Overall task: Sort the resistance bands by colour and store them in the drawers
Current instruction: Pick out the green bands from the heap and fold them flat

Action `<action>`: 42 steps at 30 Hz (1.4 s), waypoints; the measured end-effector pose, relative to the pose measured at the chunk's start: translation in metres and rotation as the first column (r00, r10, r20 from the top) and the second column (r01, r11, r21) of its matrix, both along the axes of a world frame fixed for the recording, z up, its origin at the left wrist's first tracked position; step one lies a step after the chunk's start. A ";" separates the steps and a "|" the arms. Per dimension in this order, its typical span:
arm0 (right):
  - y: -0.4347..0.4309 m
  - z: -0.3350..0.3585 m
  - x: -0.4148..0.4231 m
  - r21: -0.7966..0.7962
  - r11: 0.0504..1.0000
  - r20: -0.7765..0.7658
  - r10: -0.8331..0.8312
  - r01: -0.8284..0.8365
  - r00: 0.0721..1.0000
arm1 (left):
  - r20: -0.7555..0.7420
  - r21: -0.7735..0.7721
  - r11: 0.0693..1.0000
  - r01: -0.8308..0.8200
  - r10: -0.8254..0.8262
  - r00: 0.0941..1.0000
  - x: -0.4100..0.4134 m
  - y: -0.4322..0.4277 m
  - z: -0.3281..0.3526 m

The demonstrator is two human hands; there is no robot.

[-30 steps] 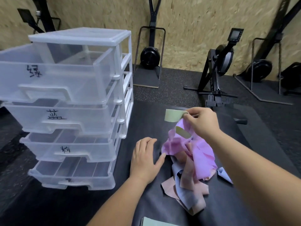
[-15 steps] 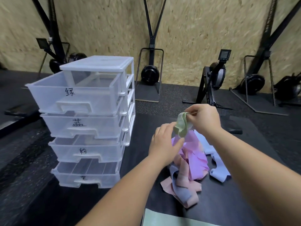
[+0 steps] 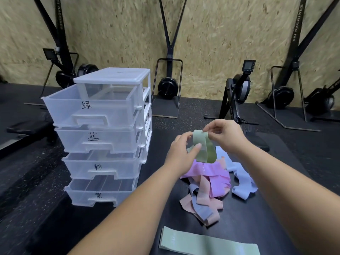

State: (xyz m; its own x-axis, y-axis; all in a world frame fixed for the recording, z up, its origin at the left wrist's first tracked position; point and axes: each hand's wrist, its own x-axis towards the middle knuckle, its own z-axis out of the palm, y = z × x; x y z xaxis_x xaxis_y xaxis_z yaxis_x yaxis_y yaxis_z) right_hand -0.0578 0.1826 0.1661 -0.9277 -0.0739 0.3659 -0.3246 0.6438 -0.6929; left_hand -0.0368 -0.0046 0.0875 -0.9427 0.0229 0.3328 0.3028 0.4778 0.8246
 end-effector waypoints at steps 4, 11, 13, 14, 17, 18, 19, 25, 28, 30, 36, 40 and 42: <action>0.006 0.003 0.011 0.041 0.992 0.072 0.114 -0.118 0.991 | -0.029 -0.036 0.999 -0.013 0.012 1.000 0.003 0.000 0.010; 0.011 0.001 0.042 -0.154 0.970 0.209 0.217 -0.187 0.954 | -0.028 -0.169 0.985 0.031 -0.036 0.999 0.017 0.001 0.024; 0.012 -0.004 0.049 -0.211 0.969 0.229 0.173 -0.125 0.958 | -0.007 -0.166 0.986 -0.014 0.013 1.000 0.021 0.001 0.025; 0.014 -0.009 0.050 -0.228 0.968 0.240 0.156 -0.100 0.958 | 0.006 -0.146 0.989 -0.032 0.033 0.999 0.022 0.001 0.024; 0.022 -0.022 0.056 -0.031 0.995 0.330 0.101 -0.096 0.939 | 0.049 -0.024 0.997 -0.072 0.073 0.996 0.028 0.000 0.023; 0.022 -0.025 0.061 0.064 0.992 0.362 0.079 -0.109 0.929 | 0.058 0.014 0.997 -0.080 0.079 0.995 0.031 0.000 0.022; 0.023 -0.029 0.065 0.136 0.984 0.372 0.058 -0.116 0.926 | 0.065 0.041 0.995 -0.086 0.084 0.994 0.034 0.000 0.022; 0.022 -0.034 0.080 0.134 0.990 0.259 -0.070 0.036 0.963 | 0.093 0.070 0.991 -0.116 0.109 0.990 0.052 0.000 0.014; 0.024 -0.025 0.085 0.164 0.986 0.152 -0.068 0.043 0.986 | 0.167 -0.002 0.993 -0.119 0.118 0.979 0.059 -0.002 0.005; 0.024 -0.018 0.088 0.244 0.969 0.095 -0.044 0.019 0.995 | 0.187 -0.071 0.994 -0.081 0.093 0.978 0.065 -0.001 0.003; 0.016 -0.006 0.098 0.278 0.956 0.091 0.074 -0.097 0.993 | 0.136 -0.069 0.981 0.181 -0.170 0.976 0.080 0.014 0.013; 0.015 -0.004 0.105 0.251 0.962 0.049 0.096 -0.105 0.994 | 0.131 -0.084 0.989 0.118 -0.107 0.986 0.079 0.023 0.008; 0.017 -0.005 0.107 0.271 0.959 0.037 0.075 -0.082 0.997 | 0.142 -0.085 0.993 0.086 -0.074 0.987 0.078 0.022 0.004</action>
